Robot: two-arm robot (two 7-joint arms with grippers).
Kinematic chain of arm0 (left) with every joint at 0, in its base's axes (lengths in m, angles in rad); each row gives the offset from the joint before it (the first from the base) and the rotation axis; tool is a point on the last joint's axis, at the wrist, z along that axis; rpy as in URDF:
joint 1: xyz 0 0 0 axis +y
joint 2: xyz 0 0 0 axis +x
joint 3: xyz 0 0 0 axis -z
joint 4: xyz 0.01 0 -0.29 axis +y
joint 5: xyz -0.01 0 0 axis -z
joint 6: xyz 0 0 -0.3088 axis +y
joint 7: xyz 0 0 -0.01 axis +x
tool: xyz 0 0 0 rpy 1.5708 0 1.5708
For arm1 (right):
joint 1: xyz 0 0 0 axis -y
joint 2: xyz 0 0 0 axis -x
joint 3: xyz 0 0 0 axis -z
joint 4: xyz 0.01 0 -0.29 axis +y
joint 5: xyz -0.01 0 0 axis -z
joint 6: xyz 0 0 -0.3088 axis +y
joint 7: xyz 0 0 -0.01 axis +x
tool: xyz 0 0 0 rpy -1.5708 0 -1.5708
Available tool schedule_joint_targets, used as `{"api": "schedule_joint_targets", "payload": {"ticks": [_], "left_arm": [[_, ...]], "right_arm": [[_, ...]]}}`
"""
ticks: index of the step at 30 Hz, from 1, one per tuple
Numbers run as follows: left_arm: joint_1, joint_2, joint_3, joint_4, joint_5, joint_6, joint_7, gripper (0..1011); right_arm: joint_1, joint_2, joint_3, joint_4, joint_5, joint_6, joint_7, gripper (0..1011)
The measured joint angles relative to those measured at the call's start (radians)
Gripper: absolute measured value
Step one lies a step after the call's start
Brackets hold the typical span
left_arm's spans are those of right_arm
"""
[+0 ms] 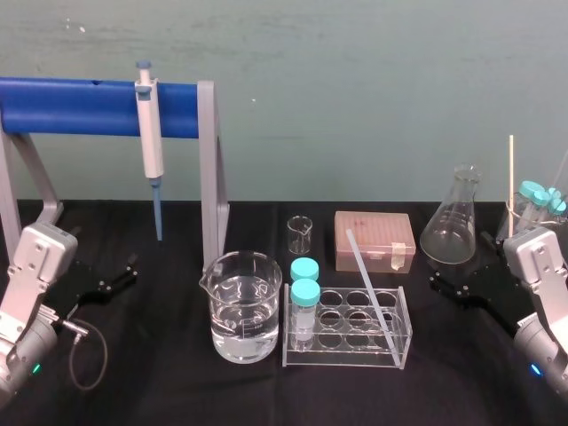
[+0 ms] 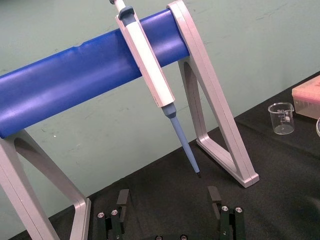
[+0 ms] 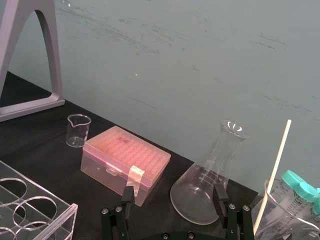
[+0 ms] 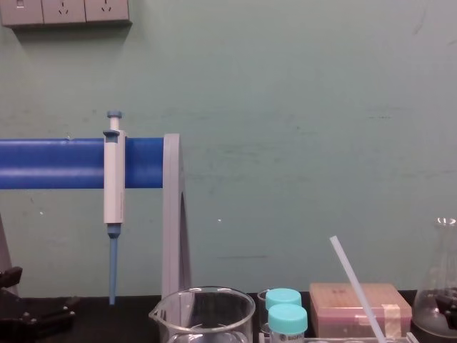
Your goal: Pick up the stirring rod with one hand, then place it down.
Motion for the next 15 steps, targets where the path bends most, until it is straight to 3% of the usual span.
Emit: {"api": "schedule_joint_targets", "payload": {"ticks": [15], "left_arm": [[0.000, 0.000, 0.000, 0.000, 0.000, 0.000, 0.000, 1000]], "right_arm": [[0.000, 0.000, 0.000, 0.000, 0.000, 0.000, 0.000, 1003]]}}
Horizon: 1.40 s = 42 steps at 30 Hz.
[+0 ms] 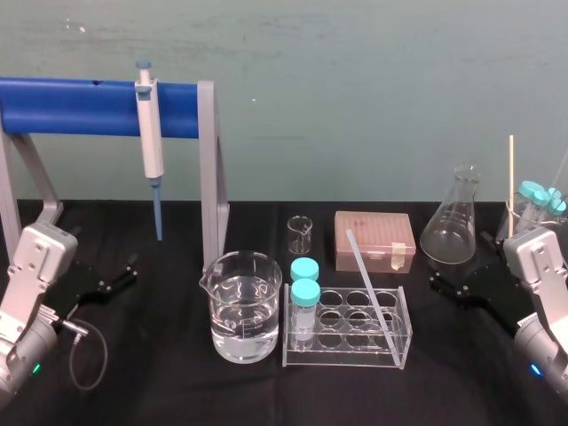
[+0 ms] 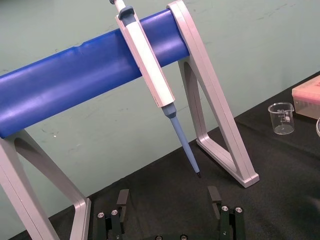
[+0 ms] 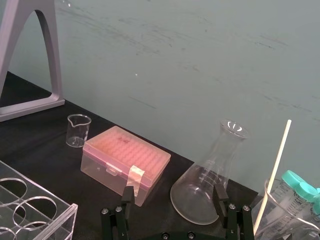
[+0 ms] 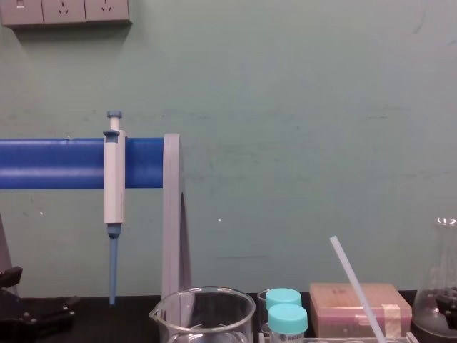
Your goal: Pick up the stirring rod with one hand, then place it down.
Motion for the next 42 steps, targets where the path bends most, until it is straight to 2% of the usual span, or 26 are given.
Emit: {"api": "schedule_joint_targets", "payload": {"ticks": [42], "left_arm": [[0.000, 0.000, 0.000, 0.000, 0.000, 0.000, 0.000, 1000]], "right_arm": [[0.000, 0.000, 0.000, 0.000, 0.000, 0.000, 0.000, 1003]]}}
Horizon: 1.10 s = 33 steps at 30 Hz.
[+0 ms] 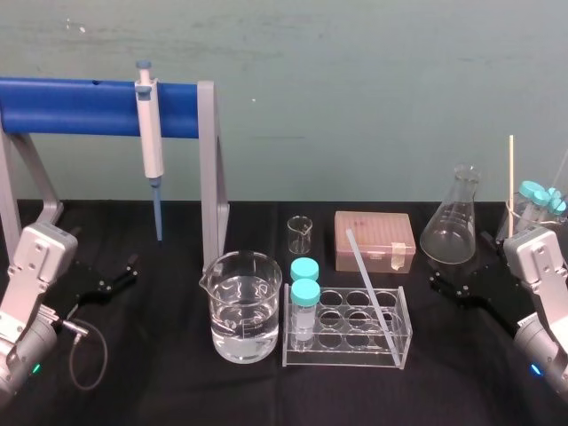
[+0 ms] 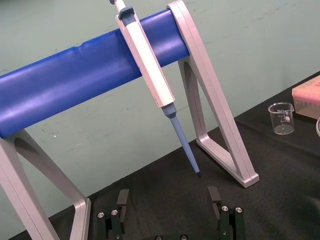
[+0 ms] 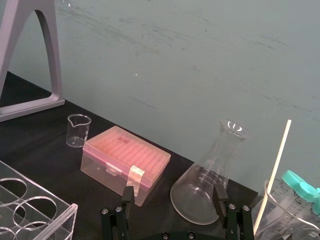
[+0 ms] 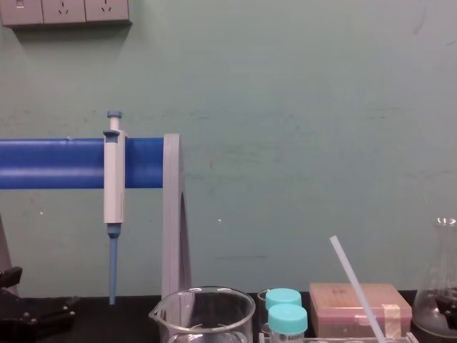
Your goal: Pick up the stirring rod with one hand, then place it down.
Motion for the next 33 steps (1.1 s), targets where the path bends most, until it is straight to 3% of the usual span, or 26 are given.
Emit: {"api": "schedule_joint_targets", "payload": {"ticks": [5, 8, 11, 12, 15, 19, 25, 33], "left_arm": [[0.000, 0.000, 0.000, 0.000, 0.000, 0.000, 0.000, 1000], [0.000, 0.000, 0.000, 0.000, 0.000, 0.000, 0.000, 1000], [0.000, 0.000, 0.000, 0.000, 0.000, 0.000, 0.000, 1000], [0.000, 0.000, 0.000, 0.000, 0.000, 0.000, 0.000, 1000], [0.000, 0.000, 0.000, 0.000, 0.000, 0.000, 0.000, 1000], [0.000, 0.000, 0.000, 0.000, 0.000, 0.000, 0.000, 1000], [0.000, 0.000, 0.000, 0.000, 0.000, 0.000, 0.000, 1000], [0.000, 0.000, 0.000, 0.000, 0.000, 0.000, 0.000, 1000]], "right_arm": [[-0.007, -0.002, 0.023, -0.004, 0.026, -0.010, 0.036, 1003], [-0.013, -0.004, 0.049, -0.021, 0.088, -0.010, 0.089, 1003], [-0.023, -0.007, 0.084, -0.050, 0.184, 0.016, 0.162, 1003], [-0.028, -0.007, 0.103, -0.070, 0.244, 0.042, 0.207, 1003], [-0.038, 0.002, 0.133, -0.112, 0.349, 0.107, 0.295, 1003], [-0.043, 0.017, 0.149, -0.151, 0.430, 0.179, 0.389, 1003], [-0.044, 0.041, 0.143, -0.187, 0.464, 0.234, 0.478, 1003], [-0.005, 0.071, 0.063, -0.199, 0.420, 0.269, 0.559, 1003]]}}
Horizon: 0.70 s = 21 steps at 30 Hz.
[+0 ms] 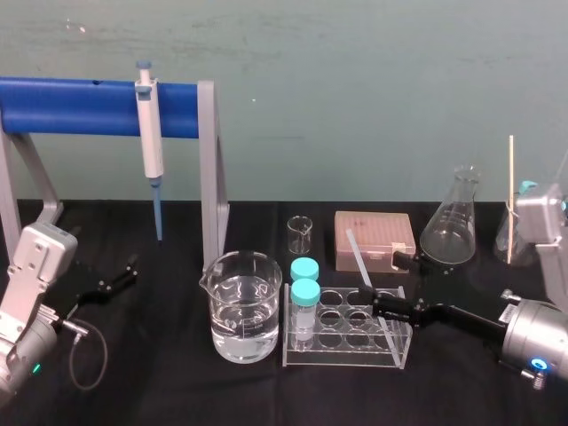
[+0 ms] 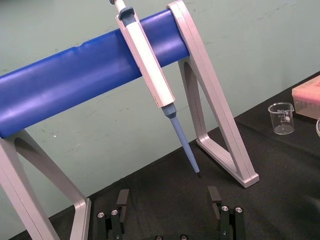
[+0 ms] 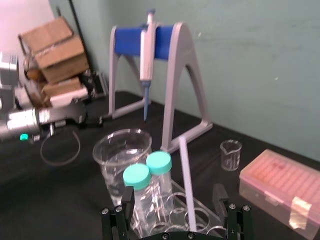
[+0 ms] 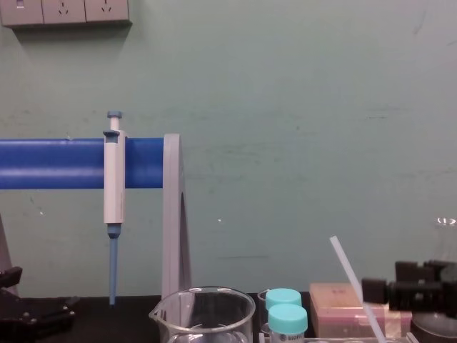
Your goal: Pick up the stirring rod with one hand, then place it down.
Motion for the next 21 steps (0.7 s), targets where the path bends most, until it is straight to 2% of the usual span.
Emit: {"api": "schedule_joint_targets", "payload": {"ticks": [4, 9, 15, 21], "left_arm": [[0.000, 0.000, 0.000, 0.000, 0.000, 0.000, 0.000, 1000], [0.000, 0.000, 0.000, 0.000, 0.000, 0.000, 0.000, 1000], [0.000, 0.000, 0.000, 0.000, 0.000, 0.000, 0.000, 1000], [0.000, 0.000, 0.000, 0.000, 0.000, 0.000, 0.000, 1000]], "right_arm": [[0.032, -0.005, -0.033, 0.027, -0.032, 0.013, 0.006, 1003], [0.080, -0.033, -0.067, 0.084, -0.072, 0.021, 0.006, 1003], [0.129, -0.068, -0.093, 0.143, -0.103, 0.023, 0.015, 1003], [0.157, -0.092, -0.102, 0.178, -0.122, 0.014, 0.022, 1003]]}}
